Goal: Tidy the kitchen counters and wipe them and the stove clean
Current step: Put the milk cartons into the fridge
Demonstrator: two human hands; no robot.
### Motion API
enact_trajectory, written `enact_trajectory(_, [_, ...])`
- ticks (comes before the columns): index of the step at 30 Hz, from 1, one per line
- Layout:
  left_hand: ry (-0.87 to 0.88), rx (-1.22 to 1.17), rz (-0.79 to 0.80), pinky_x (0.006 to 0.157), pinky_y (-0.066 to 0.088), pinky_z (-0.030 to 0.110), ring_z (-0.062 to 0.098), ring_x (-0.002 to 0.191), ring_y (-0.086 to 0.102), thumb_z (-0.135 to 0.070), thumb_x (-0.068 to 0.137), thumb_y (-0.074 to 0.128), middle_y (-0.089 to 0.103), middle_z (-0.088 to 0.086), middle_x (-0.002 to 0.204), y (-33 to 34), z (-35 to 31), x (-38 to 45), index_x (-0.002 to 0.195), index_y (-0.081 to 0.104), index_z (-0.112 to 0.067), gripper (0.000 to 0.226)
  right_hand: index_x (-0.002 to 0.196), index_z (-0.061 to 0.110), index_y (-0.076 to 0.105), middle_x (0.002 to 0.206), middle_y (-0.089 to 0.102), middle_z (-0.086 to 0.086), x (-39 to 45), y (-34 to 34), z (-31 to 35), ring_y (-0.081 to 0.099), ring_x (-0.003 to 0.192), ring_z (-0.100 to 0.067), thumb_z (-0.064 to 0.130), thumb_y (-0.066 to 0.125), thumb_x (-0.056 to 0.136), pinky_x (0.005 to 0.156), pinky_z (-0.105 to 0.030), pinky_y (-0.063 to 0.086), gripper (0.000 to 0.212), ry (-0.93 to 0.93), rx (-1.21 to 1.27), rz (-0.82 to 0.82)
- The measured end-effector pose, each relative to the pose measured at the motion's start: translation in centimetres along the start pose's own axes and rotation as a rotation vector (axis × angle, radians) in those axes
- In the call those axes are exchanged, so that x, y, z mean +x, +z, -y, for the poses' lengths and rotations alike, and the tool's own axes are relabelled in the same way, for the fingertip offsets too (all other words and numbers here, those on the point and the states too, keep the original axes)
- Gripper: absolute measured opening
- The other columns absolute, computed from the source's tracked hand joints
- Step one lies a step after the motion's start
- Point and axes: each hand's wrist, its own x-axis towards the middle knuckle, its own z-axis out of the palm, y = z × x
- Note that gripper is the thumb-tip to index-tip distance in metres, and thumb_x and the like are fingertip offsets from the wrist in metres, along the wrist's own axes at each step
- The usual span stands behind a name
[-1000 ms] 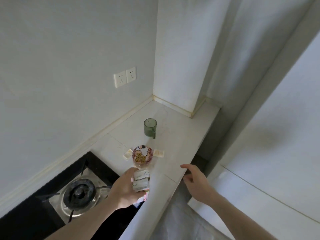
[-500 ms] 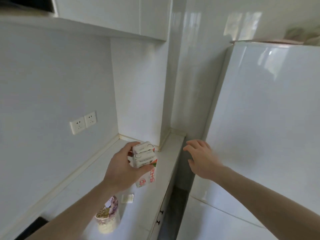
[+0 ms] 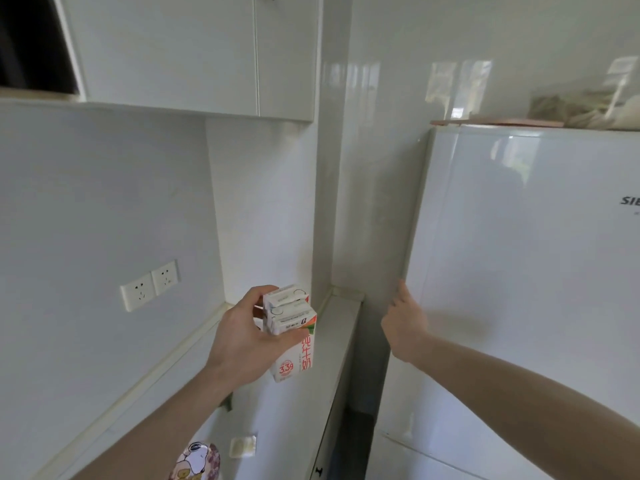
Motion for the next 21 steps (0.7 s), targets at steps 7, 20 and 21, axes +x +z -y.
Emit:
enact_trajectory(7, [-0.026,0.013,0.007,0.07,0.054,0.022,-0.011,0.094,0.061,-0.043,0.062,0.092,0.068,-0.035,0.101,-0.9,0.8,-1.4,0.111,0.057,-0.047,0.06,0.127,0.017,0.068,0.136,0.063,-0.009,0.8,0.2,0.5,0.037,0.141,-0.038,0.029,0.061,0.098,0.122,-0.059,0.003,0.032,0.07,0.034,0.016])
enact_trajectory(20, [-0.075,-0.071,0.115,0.063,0.064,0.04,0.007,0.091,0.07,-0.032,0.066,0.094,0.067,-0.032,0.101,-2.5,2.7,-4.8,0.113,0.062,-0.044,0.058,0.114,0.01,0.068,0.112,0.069,-0.008,-6.7,-2.1,3.7,0.057,0.11,-0.03,0.02,0.063,0.098,0.105,-0.043,0.034,0.019,-0.024,0.156,-0.022])
enact_trajectory(21, [-0.066,-0.069,0.13,0.064,0.064,0.041,0.007,0.092,0.07,-0.033,0.066,0.094,0.067,-0.032,0.101,-2.5,2.8,-5.1,0.113,0.062,-0.044,0.059,0.114,0.009,0.067,0.112,0.069,-0.009,-7.7,-2.4,4.3,0.058,0.11,-0.03,0.019,0.064,0.098,0.104,-0.043,0.036,0.019,-0.031,0.201,0.0])
